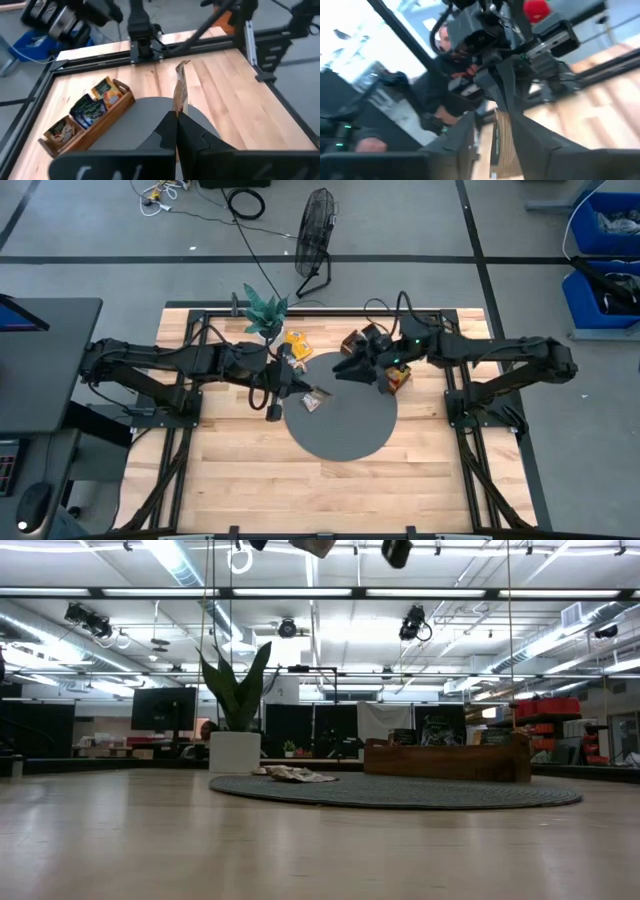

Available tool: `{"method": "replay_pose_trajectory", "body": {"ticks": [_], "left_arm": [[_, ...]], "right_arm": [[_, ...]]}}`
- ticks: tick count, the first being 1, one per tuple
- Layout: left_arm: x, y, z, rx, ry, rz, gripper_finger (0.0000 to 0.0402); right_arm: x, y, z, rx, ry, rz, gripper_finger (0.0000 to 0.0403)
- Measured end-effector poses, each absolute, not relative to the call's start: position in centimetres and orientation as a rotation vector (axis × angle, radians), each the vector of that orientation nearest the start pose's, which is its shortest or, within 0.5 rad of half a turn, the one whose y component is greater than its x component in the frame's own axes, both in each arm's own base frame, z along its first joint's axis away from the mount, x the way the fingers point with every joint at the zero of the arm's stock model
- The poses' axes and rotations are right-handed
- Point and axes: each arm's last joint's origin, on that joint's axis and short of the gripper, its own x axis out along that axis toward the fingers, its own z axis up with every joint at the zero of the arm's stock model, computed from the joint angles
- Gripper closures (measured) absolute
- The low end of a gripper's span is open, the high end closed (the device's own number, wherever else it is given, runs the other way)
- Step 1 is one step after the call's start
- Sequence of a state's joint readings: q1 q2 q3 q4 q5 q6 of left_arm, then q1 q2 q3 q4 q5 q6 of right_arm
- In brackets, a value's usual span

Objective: Pick & Place Tea
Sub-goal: Put the brown tea bag into the left section of the wooden organizer

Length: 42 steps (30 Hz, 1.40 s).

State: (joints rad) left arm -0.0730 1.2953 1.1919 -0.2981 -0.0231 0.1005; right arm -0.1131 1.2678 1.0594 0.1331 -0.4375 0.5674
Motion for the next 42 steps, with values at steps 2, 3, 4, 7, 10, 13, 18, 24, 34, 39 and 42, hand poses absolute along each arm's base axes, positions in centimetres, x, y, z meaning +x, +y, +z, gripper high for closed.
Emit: {"method": "replay_pose_trajectory", "body": {"ticks": [2,3,4,7,10,13,18,24,34,39,42], "left_arm": [[28.7,-1.7,35.6,0.096,0.377,-0.053,0.0400],[28.8,-1.6,35.7,0.085,0.365,-0.046,0.0400],[28.8,-1.4,35.8,0.076,0.353,-0.038,0.0400],[29.0,-0.8,36.2,0.048,0.311,-0.012,0.0400],[29.1,0.1,36.4,0.009,0.296,0.022,0.0401],[29.1,0.9,36.4,-0.036,0.288,0.057,0.0401],[29.0,1.6,36.5,-0.066,0.284,0.086,0.0401],[29.1,1.6,36.5,-0.063,0.277,0.086,0.0401],[29.1,1.7,36.6,-0.064,0.271,0.087,0.0400],[29.0,1.6,36.4,-0.065,0.294,0.086,0.0400],[29.0,1.6,36.3,-0.064,0.306,0.089,0.0400]], "right_arm": [[28.4,-2.0,36.9,0.538,0.194,0.237,0.0248],[28.3,-1.9,37.7,0.497,0.224,0.211,0.0241],[28.4,-1.7,38.5,0.450,0.260,0.179,0.0234],[28.9,-1.5,40.5,0.347,0.397,0.073,0.0223],[29.3,-1.7,42.3,0.329,0.493,0.029,0.0219],[29.9,-1.8,43.5,0.316,0.558,0.021,0.0218],[31.4,-1.9,43.9,0.285,0.629,0.020,0.0218],[33.0,-2.0,42.6,0.253,0.702,0.031,0.0218],[34.0,-2.8,41.7,0.220,0.727,0.021,0.0288],[34.0,-2.7,41.7,0.201,0.726,0.062,0.0390],[34.0,-2.8,41.6,0.194,0.729,0.044,0.0394]]}}
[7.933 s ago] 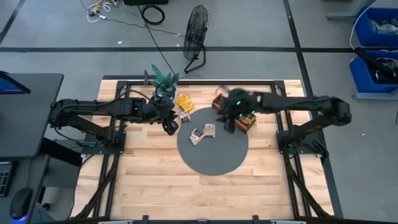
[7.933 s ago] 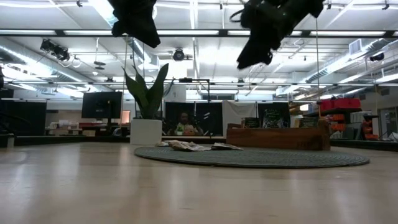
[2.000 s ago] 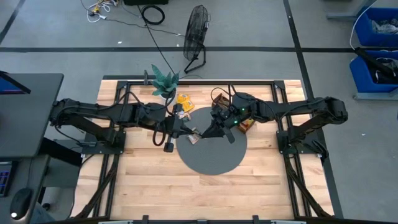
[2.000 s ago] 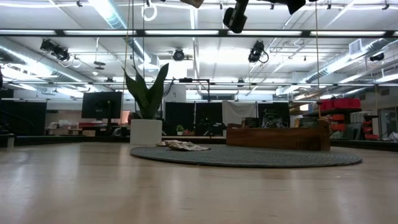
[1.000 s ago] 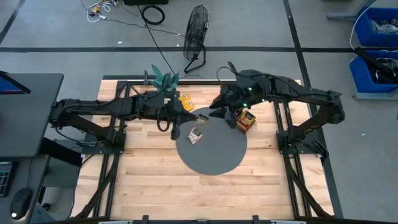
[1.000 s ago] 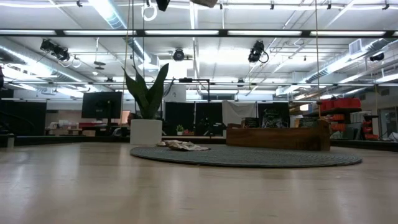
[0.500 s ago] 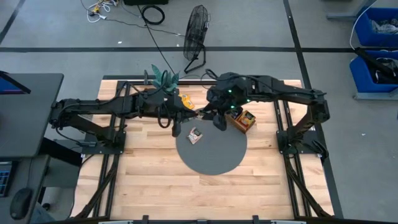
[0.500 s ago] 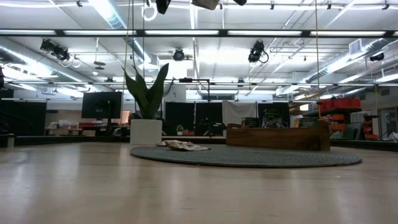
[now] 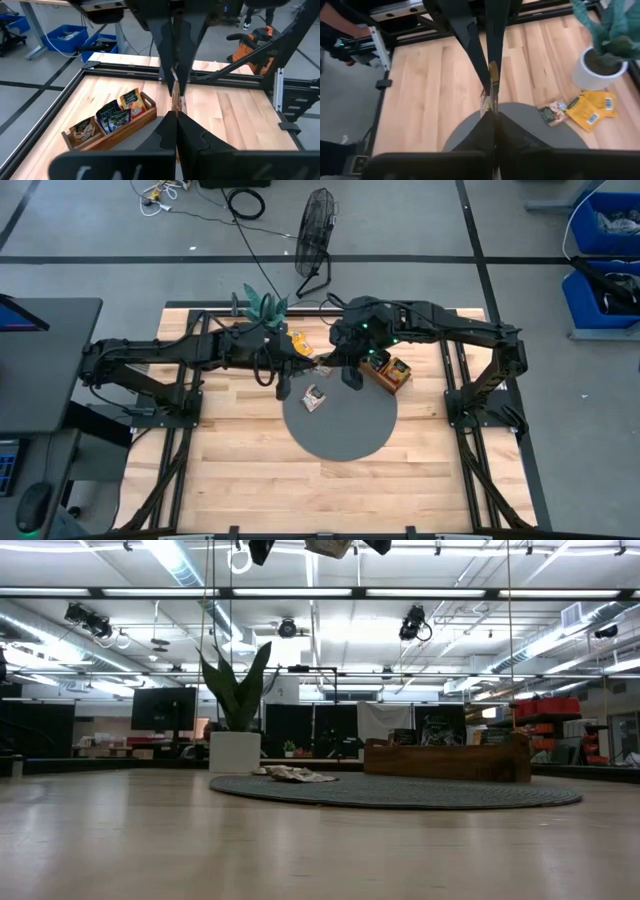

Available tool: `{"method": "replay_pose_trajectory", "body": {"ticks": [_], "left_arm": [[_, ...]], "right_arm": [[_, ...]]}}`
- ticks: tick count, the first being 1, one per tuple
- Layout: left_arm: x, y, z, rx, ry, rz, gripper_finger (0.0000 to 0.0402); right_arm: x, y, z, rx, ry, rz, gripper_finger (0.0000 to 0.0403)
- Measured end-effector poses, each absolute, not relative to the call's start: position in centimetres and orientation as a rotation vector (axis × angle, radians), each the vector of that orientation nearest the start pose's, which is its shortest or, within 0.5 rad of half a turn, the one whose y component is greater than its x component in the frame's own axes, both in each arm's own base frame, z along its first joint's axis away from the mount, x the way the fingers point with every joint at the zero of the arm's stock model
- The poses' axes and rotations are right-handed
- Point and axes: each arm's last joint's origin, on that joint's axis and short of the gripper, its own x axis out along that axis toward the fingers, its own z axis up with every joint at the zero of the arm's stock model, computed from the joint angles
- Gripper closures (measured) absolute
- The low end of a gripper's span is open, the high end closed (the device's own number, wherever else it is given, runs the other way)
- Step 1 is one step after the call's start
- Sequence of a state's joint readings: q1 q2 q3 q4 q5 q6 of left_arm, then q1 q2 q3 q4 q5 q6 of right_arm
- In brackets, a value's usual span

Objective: Pick & Place Tea
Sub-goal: Put the brown tea bag into the left section of the wooden organizer

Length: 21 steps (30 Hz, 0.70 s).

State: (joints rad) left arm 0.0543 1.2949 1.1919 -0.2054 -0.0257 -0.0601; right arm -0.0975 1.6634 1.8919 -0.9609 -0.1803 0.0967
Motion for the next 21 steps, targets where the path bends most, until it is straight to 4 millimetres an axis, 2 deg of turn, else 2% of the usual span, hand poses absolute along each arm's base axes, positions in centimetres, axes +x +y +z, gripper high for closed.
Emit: {"method": "replay_pose_trajectory", "body": {"ticks": [3,7,15,18,21], "left_arm": [[29.0,1.7,36.2,-0.058,0.309,0.094,0.0396],[28.5,1.7,36.2,-0.041,0.337,0.113,0.0383],[27.2,1.8,36.5,-0.051,0.375,0.170,0.0384],[27.2,1.8,36.6,-0.059,0.370,0.173,0.0387],[27.1,1.7,36.6,-0.068,0.367,0.172,0.0388]], "right_arm": [[34.0,-3.0,41.6,0.166,0.732,-0.009,0.0399],[33.6,-4.2,41.5,0.173,0.750,-0.064,0.0401],[32.0,-8.7,40.9,0.174,0.830,-0.212,0.0402],[31.4,-11.0,39.5,0.209,0.871,-0.279,0.0402],[31.0,-13.1,37.0,0.254,0.928,-0.326,0.0402]]}}
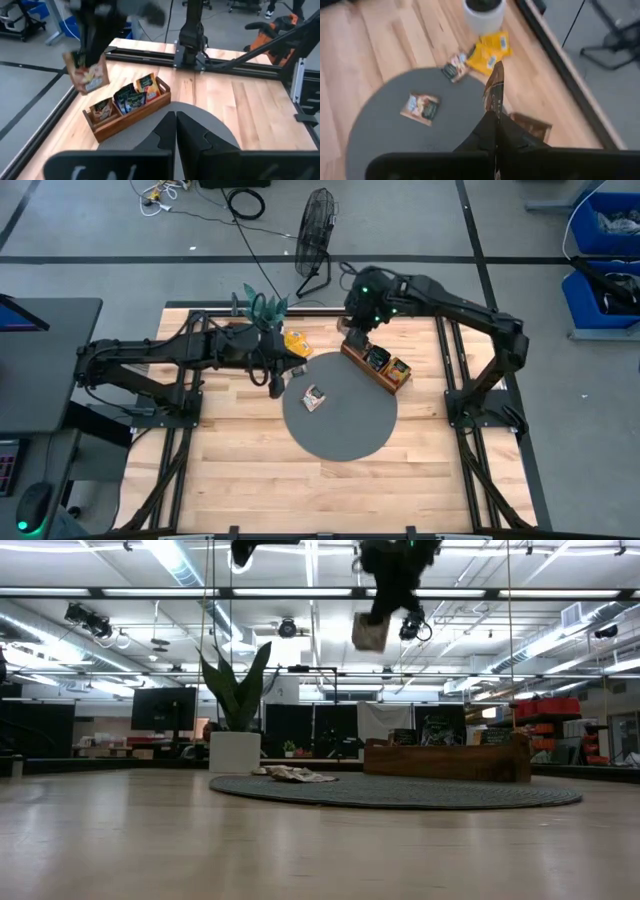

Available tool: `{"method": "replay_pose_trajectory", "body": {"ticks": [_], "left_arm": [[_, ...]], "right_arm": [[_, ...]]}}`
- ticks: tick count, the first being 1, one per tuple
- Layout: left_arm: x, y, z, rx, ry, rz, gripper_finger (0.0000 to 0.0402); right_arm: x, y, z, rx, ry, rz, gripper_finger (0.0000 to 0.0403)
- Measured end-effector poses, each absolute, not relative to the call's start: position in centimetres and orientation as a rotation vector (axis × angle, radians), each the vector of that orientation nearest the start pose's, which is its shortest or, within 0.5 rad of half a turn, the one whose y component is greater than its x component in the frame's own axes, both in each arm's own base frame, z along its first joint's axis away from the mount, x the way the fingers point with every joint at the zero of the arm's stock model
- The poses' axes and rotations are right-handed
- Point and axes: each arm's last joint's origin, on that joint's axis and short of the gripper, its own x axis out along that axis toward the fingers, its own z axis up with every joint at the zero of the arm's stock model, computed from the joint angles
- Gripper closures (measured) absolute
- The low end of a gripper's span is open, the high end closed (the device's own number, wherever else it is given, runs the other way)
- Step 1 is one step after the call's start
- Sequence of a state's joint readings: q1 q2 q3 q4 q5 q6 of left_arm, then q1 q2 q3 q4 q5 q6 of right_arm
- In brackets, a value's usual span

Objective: Pick & Place Tea
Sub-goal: Put the brown tea bag into the left section of the wooden organizer

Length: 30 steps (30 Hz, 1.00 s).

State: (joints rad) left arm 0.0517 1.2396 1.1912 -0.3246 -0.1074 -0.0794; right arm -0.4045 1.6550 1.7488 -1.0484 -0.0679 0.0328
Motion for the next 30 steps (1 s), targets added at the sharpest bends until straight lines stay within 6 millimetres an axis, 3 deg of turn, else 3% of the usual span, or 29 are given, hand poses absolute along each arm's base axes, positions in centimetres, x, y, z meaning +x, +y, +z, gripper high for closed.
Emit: {"method": "replay_pose_trajectory", "body": {"ticks": [7,13,21,30], "left_arm": [[27.1,1.7,36.5,-0.088,0.376,0.178,0.0388],[27.1,1.7,36.5,-0.089,0.374,0.179,0.0388],[27.2,1.7,36.6,-0.090,0.359,0.180,0.0388],[27.2,1.9,36.7,-0.084,0.352,0.213,0.0388]], "right_arm": [[30.5,-15.9,30.7,0.361,0.972,-0.342,0.0403],[29.0,-17.9,26.6,0.448,0.993,-0.393,0.0403],[27.8,-19.4,23.8,0.497,0.955,-0.445,0.0403],[27.3,-19.3,21.9,0.515,0.958,-0.449,0.0403]]}}
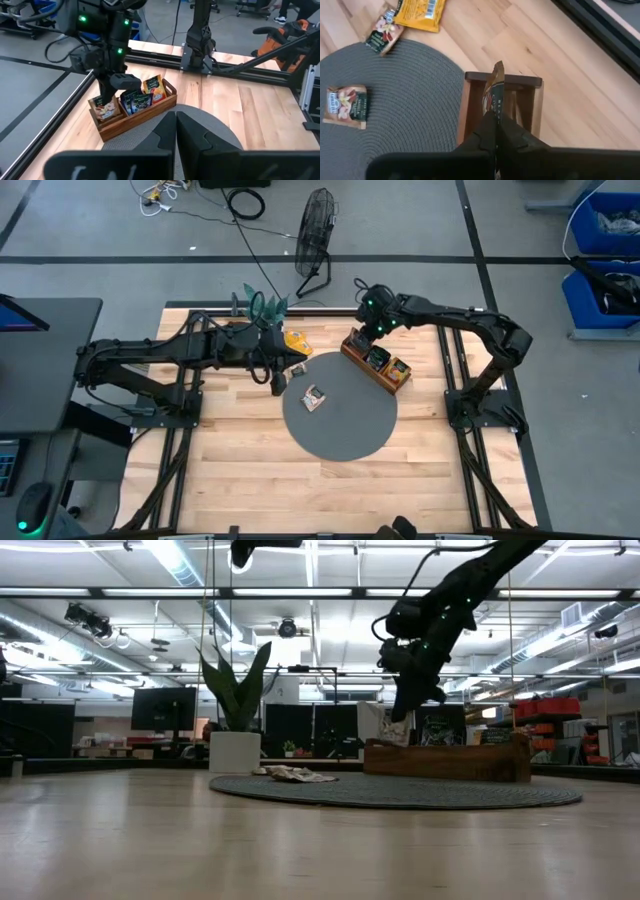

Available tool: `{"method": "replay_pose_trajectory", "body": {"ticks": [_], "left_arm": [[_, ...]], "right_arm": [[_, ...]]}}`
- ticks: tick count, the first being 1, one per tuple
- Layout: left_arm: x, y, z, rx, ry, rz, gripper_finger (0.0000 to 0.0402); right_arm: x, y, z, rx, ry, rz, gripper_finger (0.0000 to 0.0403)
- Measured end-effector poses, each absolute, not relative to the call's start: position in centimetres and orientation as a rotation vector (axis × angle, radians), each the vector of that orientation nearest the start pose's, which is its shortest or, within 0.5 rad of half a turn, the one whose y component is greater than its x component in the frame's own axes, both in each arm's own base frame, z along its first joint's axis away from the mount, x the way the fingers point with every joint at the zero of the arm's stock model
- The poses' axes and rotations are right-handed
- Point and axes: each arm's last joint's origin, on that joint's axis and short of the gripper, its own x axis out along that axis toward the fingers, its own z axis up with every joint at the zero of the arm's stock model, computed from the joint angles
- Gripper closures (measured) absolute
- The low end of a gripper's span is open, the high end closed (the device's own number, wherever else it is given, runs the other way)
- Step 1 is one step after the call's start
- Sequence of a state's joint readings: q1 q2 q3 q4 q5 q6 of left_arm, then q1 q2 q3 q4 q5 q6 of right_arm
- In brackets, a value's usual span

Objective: Pick & Place Tea
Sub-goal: Put the brown tea bag into the left section of the wooden organizer

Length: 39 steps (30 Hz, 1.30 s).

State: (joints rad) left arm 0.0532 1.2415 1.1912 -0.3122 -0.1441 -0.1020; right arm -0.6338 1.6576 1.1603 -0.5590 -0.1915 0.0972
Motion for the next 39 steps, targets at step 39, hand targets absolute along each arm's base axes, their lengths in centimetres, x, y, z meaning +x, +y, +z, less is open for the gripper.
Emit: {"method": "replay_pose_trajectory", "body": {"ticks": [39], "left_arm": [[27.21,1.92,36.67,-0.081,0.351,0.233,0.0388]], "right_arm": [[26.93,-18.99,21.18,0.406,1.040,-0.510,0.0378]]}}
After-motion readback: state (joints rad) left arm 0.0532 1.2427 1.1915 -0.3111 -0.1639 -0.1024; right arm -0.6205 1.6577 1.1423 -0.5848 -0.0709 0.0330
